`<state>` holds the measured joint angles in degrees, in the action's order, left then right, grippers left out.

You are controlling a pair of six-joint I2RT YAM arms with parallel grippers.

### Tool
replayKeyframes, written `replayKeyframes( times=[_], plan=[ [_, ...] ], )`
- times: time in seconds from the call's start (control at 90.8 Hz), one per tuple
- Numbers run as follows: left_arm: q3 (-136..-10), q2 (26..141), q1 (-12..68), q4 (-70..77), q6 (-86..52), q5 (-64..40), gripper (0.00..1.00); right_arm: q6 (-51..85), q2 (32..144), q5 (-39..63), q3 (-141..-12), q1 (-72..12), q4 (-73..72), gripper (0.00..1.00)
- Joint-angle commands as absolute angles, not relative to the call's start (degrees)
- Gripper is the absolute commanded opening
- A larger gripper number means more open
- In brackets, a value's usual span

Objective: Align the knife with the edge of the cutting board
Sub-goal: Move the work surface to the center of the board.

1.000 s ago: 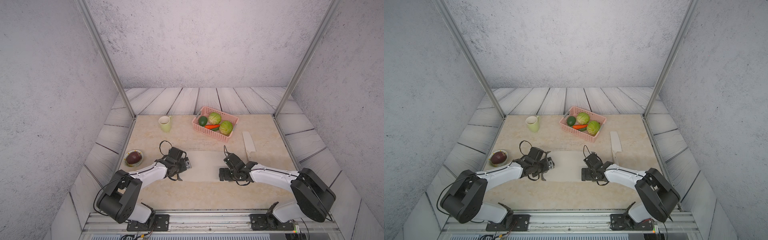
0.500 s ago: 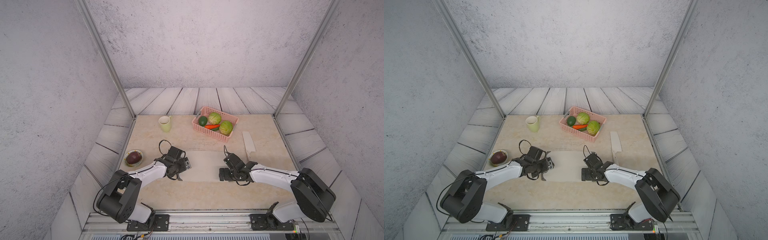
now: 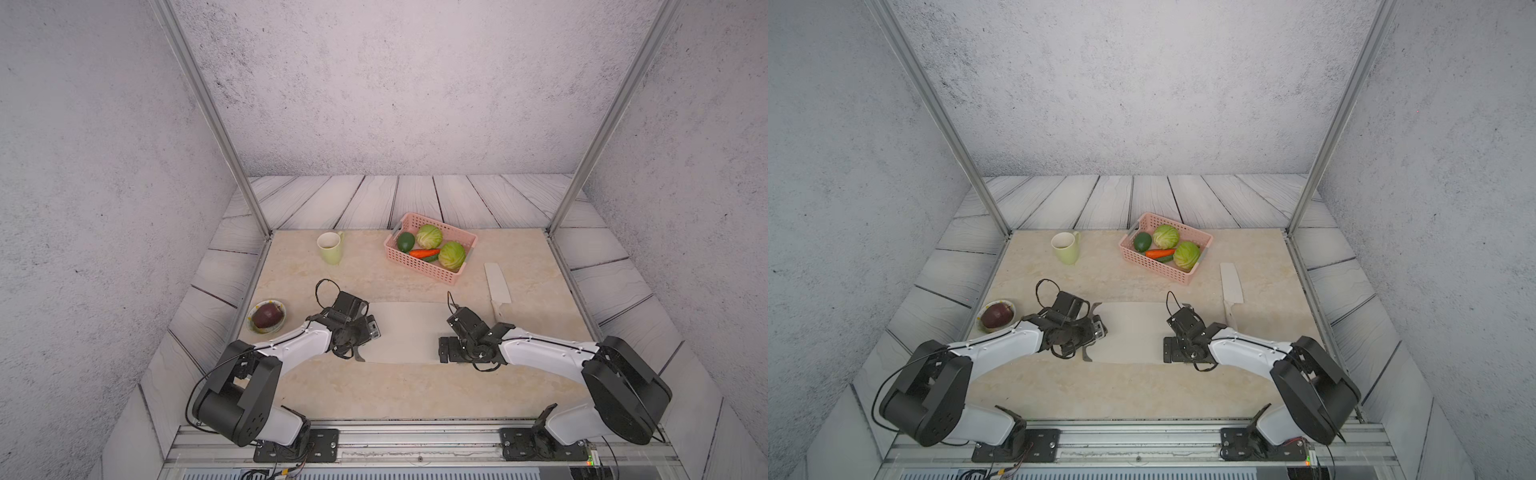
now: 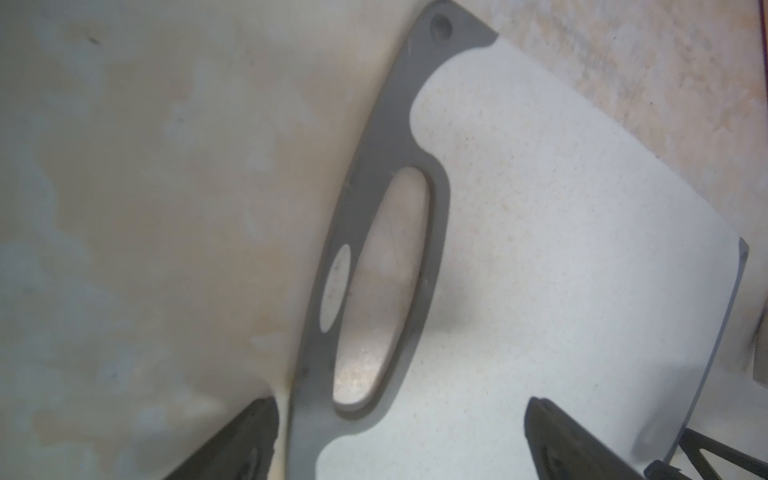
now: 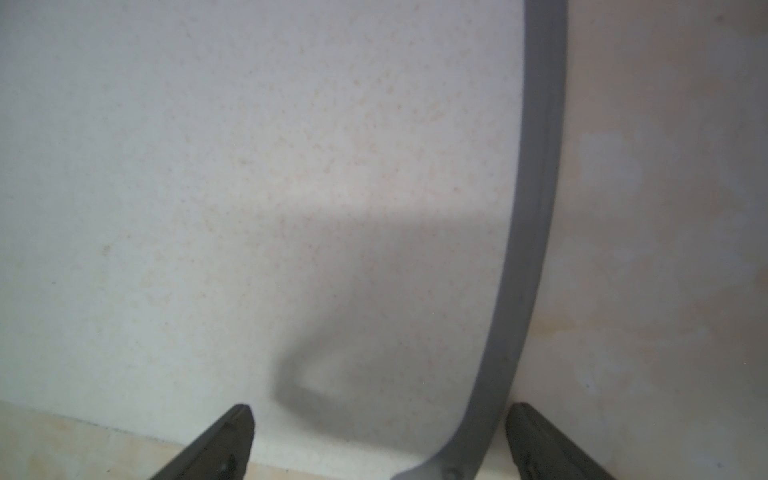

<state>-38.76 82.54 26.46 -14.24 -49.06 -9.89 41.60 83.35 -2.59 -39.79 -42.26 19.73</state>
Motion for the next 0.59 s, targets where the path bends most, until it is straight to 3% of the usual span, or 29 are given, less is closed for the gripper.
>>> replayKeyframes(
  times=[0.0, 0.583],
  plan=[
    [-36.7, 83.1, 25.3, -21.2, -48.6, -10.1, 0.98, 43.1, 83.8, -0.9, -38.0, -41.9, 25.1, 0.99],
    [-40.4, 75.0, 19.1, -28.6, -44.8, -10.4, 0.98, 41.7, 76.5, 0.3, -37.2, -39.2, 27.7, 0.99]
  ],
)
